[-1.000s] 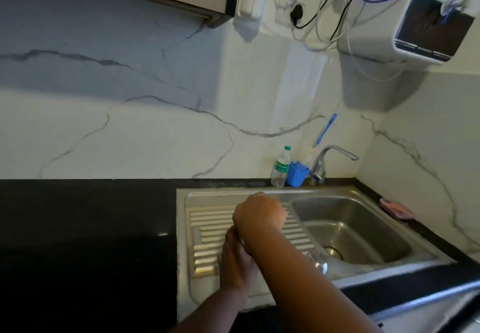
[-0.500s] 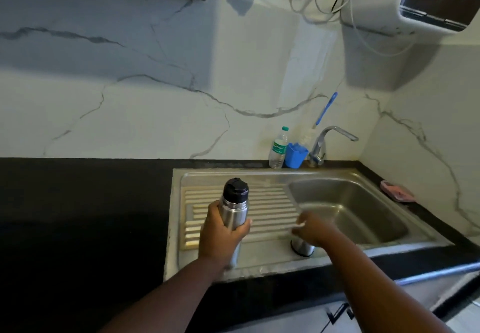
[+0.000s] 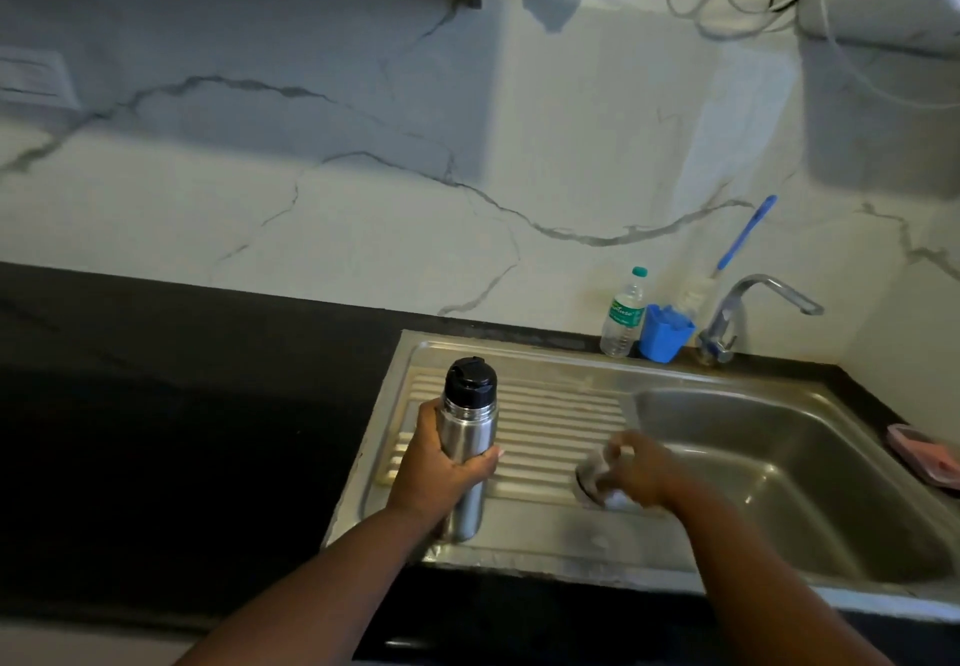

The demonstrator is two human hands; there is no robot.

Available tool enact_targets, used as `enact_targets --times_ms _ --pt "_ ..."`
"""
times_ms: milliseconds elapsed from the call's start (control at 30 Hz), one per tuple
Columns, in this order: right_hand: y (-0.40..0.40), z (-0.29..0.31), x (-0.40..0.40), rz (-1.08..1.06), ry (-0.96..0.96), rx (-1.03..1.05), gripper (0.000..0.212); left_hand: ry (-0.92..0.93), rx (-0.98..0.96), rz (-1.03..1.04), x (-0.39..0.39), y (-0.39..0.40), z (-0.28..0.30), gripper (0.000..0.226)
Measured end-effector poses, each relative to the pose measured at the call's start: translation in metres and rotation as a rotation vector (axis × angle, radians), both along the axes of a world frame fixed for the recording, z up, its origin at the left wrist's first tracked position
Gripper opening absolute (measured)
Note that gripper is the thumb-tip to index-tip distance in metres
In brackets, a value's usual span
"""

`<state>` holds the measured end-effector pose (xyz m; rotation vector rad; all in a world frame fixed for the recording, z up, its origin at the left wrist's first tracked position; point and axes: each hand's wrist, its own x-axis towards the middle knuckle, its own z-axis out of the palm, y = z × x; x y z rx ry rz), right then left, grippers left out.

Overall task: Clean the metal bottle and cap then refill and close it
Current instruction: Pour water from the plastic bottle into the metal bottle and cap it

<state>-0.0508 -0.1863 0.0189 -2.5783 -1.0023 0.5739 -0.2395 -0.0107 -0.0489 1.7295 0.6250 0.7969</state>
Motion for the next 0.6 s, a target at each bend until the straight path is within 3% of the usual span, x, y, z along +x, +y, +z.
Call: enact_targets --times_ms 67,167,267,367,600 --pt "0.020 0.047 -0.011 0.065 0.116 0.237 0.027 -0.006 -0.006 -0.003 0.000 0.000 -0.001 0.066" --pt "0.044 0.121 -0.040 0.152 0.401 0.426 0.047 -0.010 0.010 0.012 0.000 0.001 -0.004 0.063" --pt "0.062 0.164 -0.076 0.343 0.201 0.268 0.056 -0.001 0.028 0.001 0.001 0.004 -0.004 0.064" --pt "0.081 0.173 -0.104 0.392 -0.054 0.070 0.060 0.011 0.032 -0.038 -0.001 0.008 -0.005 0.064" --pt "0.113 0.156 -0.131 0.346 -0.255 -0.152 0.066 0.005 0.061 -0.133 -0.002 0.018 -0.010 0.069"
